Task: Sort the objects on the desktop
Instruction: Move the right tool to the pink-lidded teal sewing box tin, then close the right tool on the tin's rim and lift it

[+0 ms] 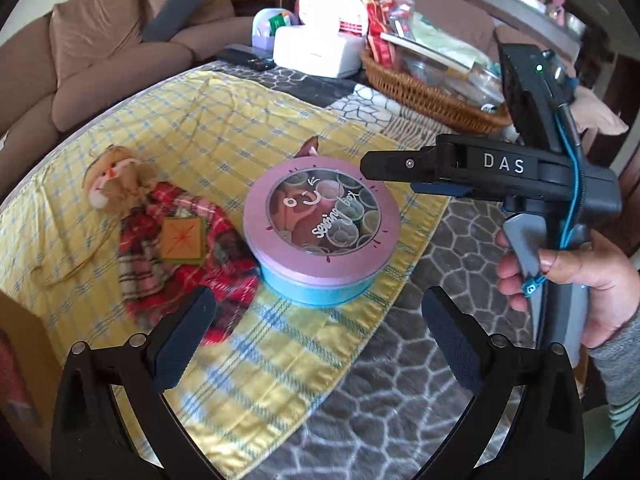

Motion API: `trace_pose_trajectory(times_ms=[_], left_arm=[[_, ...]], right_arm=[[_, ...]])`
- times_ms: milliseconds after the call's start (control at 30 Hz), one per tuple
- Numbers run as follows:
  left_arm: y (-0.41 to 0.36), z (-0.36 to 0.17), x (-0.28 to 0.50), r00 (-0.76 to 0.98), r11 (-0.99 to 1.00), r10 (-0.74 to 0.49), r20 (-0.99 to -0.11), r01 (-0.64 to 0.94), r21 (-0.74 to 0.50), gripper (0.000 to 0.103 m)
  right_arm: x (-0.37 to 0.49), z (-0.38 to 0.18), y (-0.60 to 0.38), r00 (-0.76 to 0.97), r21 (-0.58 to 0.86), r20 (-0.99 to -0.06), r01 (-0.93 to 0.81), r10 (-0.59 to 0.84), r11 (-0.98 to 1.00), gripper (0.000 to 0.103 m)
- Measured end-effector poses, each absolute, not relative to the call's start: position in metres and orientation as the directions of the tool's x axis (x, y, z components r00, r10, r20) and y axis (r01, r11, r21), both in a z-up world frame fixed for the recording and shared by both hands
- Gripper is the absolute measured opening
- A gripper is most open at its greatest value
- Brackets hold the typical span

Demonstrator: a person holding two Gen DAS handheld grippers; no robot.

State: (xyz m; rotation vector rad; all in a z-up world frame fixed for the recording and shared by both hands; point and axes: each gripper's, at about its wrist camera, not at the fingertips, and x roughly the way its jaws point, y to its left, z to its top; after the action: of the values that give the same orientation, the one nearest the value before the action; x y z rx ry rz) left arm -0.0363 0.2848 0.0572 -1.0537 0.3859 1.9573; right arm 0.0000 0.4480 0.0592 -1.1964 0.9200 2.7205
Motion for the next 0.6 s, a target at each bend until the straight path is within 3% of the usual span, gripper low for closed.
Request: trace_pose_trajectory(times_ms=[467,600], left_arm=[[0.315,0.034,-0.044,-0.296,-0.512,0.530,-0.795,-0.858,-0.023,0.103],[0.319,0.030,-0.046,-0.300,-0.524,0.516,-0.802,-0.851,-0.019,0.096]], right_arm=[[-0.030,0.047,0.425,-0.669,0.566,-0.651,-0.111,-0.360,-0.817,0.088],[-0.029,0.049,0.419,-0.657,0.552,-0.661,-0.097,-0.363,-0.828,0.090]])
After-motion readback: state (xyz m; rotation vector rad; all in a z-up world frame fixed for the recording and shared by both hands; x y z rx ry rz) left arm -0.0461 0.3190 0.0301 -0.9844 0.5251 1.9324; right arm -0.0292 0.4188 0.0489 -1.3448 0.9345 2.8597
